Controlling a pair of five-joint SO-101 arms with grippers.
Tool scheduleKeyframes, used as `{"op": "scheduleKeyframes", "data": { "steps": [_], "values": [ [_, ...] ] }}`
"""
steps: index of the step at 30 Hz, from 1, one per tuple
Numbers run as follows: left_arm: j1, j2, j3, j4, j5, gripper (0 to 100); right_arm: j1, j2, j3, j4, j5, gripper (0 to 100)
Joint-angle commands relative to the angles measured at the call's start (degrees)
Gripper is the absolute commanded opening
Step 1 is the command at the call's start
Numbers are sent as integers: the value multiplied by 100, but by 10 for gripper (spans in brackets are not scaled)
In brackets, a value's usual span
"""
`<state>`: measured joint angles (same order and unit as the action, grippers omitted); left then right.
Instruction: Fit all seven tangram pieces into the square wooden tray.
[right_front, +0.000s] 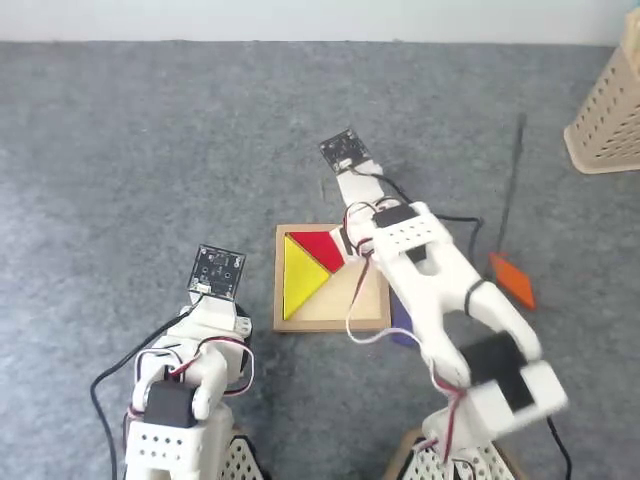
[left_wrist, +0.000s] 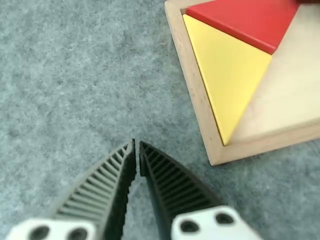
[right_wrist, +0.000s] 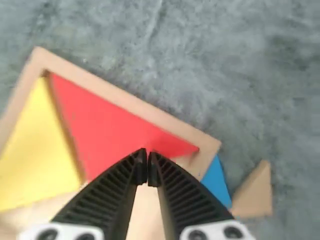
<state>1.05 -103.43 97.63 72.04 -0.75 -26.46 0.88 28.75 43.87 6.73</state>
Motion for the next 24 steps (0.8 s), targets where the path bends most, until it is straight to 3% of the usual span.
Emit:
{"op": "scheduleKeyframes", "data": {
  "steps": [1,5,8,15,19,24],
  "values": [
    [-9,-123,-110,35,35,12,84,-1587,-281,963,88,13],
    [-9,-123,-110,35,35,12,488,-2888,-229,1921,123,13],
    [-9,-123,-110,35,35,12,945,-3196,-105,2580,545,13],
    [-9,-123,-110,35,35,12,2246,-2607,387,3213,844,111],
    [-9,-123,-110,35,35,12,3029,-2079,352,3204,1582,183],
    [-9,-123,-110,35,35,12,3697,-1429,79,3143,2092,191]
  ]
}}
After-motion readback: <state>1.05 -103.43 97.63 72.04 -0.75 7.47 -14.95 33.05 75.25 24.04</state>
